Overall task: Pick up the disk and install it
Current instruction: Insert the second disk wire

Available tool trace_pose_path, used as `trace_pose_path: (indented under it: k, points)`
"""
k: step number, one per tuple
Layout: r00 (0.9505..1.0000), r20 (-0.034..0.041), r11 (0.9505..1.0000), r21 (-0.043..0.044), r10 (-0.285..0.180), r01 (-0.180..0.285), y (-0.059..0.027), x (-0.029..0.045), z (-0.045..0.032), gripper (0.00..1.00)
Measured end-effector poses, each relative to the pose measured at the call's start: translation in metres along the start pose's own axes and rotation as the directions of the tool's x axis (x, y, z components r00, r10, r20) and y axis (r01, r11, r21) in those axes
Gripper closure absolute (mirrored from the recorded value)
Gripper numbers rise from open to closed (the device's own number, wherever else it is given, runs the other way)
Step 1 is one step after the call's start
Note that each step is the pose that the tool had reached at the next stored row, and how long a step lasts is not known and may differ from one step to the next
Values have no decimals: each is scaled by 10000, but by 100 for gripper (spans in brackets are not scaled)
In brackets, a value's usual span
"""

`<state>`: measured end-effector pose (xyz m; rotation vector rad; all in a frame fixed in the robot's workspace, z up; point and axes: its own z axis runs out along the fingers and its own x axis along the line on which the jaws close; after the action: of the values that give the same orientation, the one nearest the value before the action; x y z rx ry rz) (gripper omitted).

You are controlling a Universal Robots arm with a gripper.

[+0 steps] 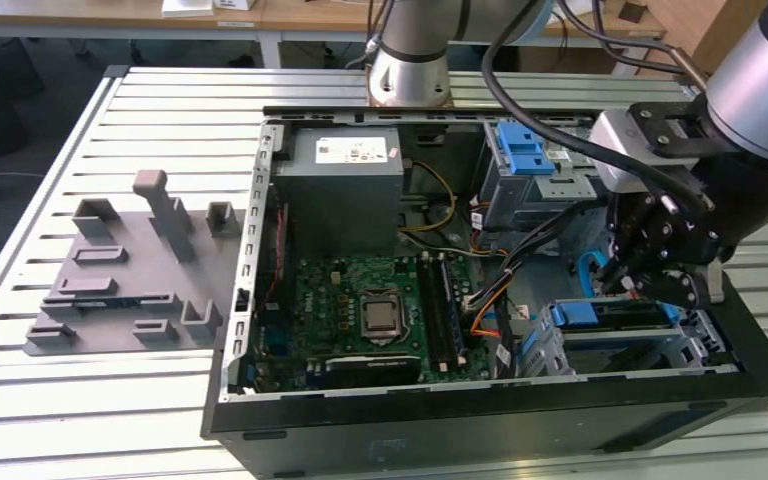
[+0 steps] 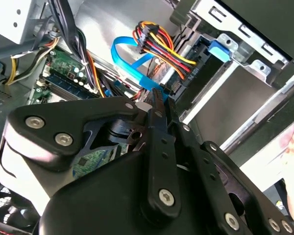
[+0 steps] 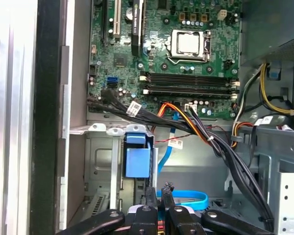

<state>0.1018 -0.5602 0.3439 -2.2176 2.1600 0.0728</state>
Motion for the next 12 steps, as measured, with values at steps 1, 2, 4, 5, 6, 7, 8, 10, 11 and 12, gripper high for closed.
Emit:
trace_pose_path:
  k: [1, 2, 4, 5, 6, 7, 8, 10, 11, 12]
  points:
    - [10000, 0, 10000, 6, -10, 10, 1, 11, 4, 84]
    - [10000, 0, 10000, 15, -19, 19, 1, 18, 8, 84]
    - [10000, 1, 10000, 38, -38, 38, 2, 27, 16, 84]
    - [10000, 3, 10000, 49, -39, 39, 2, 29, 22, 84]
    - [10000, -1, 10000, 58, -40, 40, 2, 31, 27, 84]
    - [10000, -1, 10000, 69, -41, 41, 2, 33, 33, 84]
    - [10000, -1, 10000, 76, -42, 42, 2, 35, 39, 84]
    - [10000, -3, 10000, 82, -42, 42, 2, 44, 46, 84]
    - [10000, -2, 10000, 83, -42, 42, 2, 49, 50, 84]
    - [10000, -2, 10000, 85, -42, 42, 3, 53, 52, 84]
